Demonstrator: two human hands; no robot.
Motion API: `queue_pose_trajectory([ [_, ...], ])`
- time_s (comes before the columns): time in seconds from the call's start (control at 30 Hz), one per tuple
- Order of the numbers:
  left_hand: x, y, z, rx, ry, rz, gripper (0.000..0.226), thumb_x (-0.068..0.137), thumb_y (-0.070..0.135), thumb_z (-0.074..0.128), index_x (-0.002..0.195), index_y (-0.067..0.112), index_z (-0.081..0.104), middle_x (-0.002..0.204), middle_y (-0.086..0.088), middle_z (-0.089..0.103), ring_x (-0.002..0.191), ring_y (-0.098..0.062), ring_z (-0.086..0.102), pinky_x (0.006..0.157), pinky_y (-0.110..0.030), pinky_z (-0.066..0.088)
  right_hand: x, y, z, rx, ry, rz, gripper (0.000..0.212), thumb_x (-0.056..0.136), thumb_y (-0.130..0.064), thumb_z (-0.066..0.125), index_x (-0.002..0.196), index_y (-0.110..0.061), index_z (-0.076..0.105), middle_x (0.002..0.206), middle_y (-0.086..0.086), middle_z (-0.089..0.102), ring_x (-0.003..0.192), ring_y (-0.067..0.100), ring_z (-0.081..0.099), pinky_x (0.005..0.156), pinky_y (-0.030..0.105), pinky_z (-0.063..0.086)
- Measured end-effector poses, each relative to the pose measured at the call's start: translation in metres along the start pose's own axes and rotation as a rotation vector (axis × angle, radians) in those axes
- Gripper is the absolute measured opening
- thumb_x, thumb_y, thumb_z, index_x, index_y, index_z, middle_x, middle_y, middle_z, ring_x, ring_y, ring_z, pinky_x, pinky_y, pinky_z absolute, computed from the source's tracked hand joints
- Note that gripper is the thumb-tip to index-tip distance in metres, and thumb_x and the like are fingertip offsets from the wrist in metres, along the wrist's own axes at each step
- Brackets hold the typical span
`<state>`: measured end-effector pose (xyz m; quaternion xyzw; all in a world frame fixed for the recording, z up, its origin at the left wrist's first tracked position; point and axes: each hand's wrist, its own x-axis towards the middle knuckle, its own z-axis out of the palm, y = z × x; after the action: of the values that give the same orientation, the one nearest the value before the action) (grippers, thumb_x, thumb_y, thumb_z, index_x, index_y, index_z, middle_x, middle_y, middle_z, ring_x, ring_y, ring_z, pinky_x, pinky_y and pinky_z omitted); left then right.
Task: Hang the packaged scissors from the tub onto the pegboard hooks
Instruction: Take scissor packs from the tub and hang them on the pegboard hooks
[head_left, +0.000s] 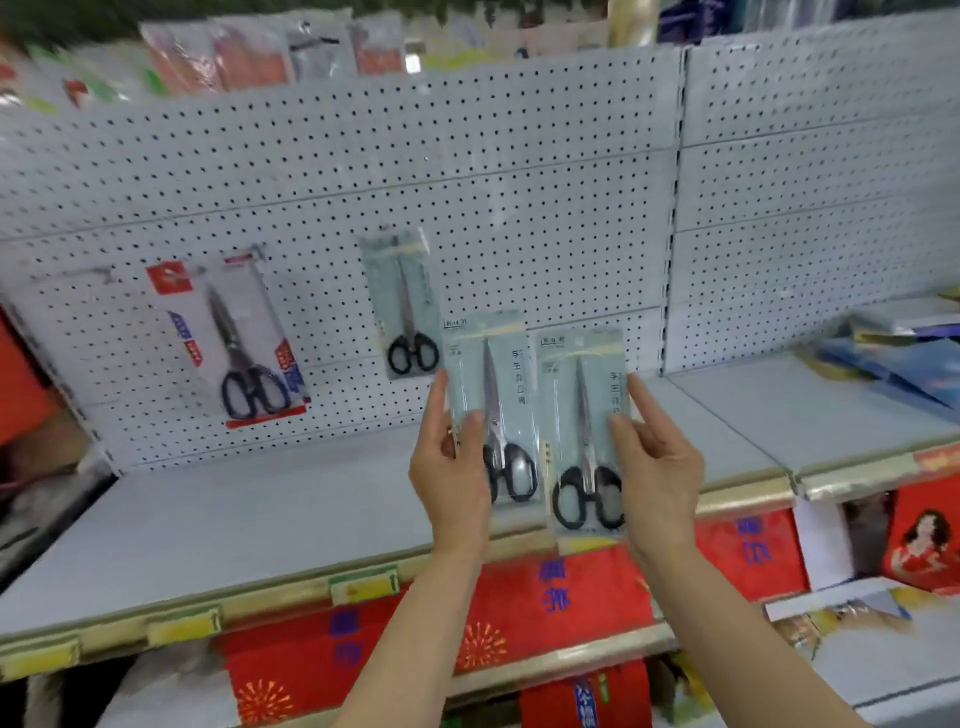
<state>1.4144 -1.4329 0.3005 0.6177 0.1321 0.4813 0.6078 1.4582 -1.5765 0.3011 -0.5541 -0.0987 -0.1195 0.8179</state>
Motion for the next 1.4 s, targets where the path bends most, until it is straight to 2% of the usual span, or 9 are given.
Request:
queue_pose_trajectory([
  [0.2,0.036,0.038,-0.01,0.002,0.026,0.12,0.05,0.094,0.019,0.063,0.138,0.038,0.05,0.134,-0.017,0.056,0.078,-0.01,0.063,0.079,-0.015,0.041,0.01,-0.026,0.05,0.031,-0.088,-0.039,0.036,0.094,-0.008,0.062,0.125,-0.026,0.068,0.062,-0.005,0.038,0.06,0.011,0.025,0.057,0.018,0.031],
  [0.37,0.065,0.063,-0.001,0.007,0.074,0.156,0.049,0.095,0.013,0.061,0.142,0.025,0.05,0.131,-0.003,0.063,0.053,0.014,0.046,0.062,-0.001,0.039,0.012,-0.045,0.082,0.084,-0.118,-0.016,0.032,0.093,-0.011,0.065,0.121,-0.026,0.07,0.101,0.009,0.075,0.085,0.019,0.067,0.091,0.033,0.056],
  [0.57,0.1,0.059,-0.004,0.053,0.122,0.078,0.051,0.094,0.01,0.061,0.14,0.032,0.051,0.066,0.045,0.057,0.055,0.022,0.046,0.061,0.003,0.04,0.021,-0.047,0.1,0.081,-0.104,-0.004,0.032,0.094,-0.011,0.064,0.122,-0.025,0.069,0.107,-0.01,0.073,0.103,0.02,0.065,0.091,0.033,0.054],
  [0.67,0.111,0.051,-0.003,0.049,0.132,0.04,0.051,0.094,0.011,0.062,0.139,0.034,0.052,0.061,0.028,0.055,0.054,0.021,0.045,0.058,0.001,0.04,0.025,-0.042,0.105,0.074,-0.11,-0.016,0.032,0.094,-0.012,0.064,0.122,-0.026,0.069,0.117,0.007,0.072,0.105,0.022,0.067,0.095,0.037,0.054],
  [0.93,0.124,0.031,-0.001,0.101,0.161,0.057,0.051,0.095,0.014,0.061,0.139,0.037,0.051,0.065,0.024,0.036,0.054,0.015,0.045,0.058,0.001,0.038,0.036,-0.034,0.113,0.075,-0.119,-0.036,0.033,0.093,-0.008,0.064,0.123,-0.021,0.068,0.083,-0.011,0.066,0.062,-0.006,0.054,0.065,0.004,0.046],
  [1.07,0.133,0.025,0.002,0.118,0.157,0.077,0.051,0.095,0.013,0.061,0.139,0.036,0.051,0.065,0.023,0.036,0.054,0.019,0.044,0.059,0.002,0.038,0.039,-0.03,0.117,0.074,-0.116,-0.04,0.033,0.093,-0.01,0.065,0.121,-0.026,0.069,0.095,0.009,0.075,0.073,0.028,0.057,0.069,0.01,0.053],
  [1.13,0.139,0.022,0.004,0.133,0.163,0.083,0.051,0.095,0.013,0.061,0.139,0.035,0.051,0.066,0.023,0.036,0.054,0.02,0.045,0.058,0.001,0.038,0.04,-0.028,0.119,0.069,-0.115,-0.019,0.032,0.093,-0.011,0.065,0.12,-0.028,0.071,0.1,0.026,0.07,0.082,0.05,0.049,0.087,0.04,0.052],
  [1.2,0.144,0.016,0.004,0.145,0.178,0.073,0.051,0.095,0.012,0.061,0.139,0.035,0.051,0.067,0.022,0.035,0.055,0.02,0.046,0.057,0.0,0.038,0.043,-0.024,0.119,0.074,-0.13,-0.015,0.032,0.093,-0.012,0.066,0.115,-0.035,0.071,0.082,0.018,0.065,0.066,0.035,0.045,0.06,0.025,0.045],
  [1.4,0.156,0.003,0.005,0.213,0.197,0.078,0.05,0.096,0.018,0.059,0.139,0.042,0.048,0.092,0.007,0.069,0.068,-0.017,0.059,0.056,-0.009,0.045,0.05,-0.015,0.129,0.093,-0.144,-0.002,0.032,0.093,-0.009,0.064,0.118,-0.028,0.07,0.063,-0.019,0.057,0.064,0.007,0.048,0.065,0.008,0.048],
])
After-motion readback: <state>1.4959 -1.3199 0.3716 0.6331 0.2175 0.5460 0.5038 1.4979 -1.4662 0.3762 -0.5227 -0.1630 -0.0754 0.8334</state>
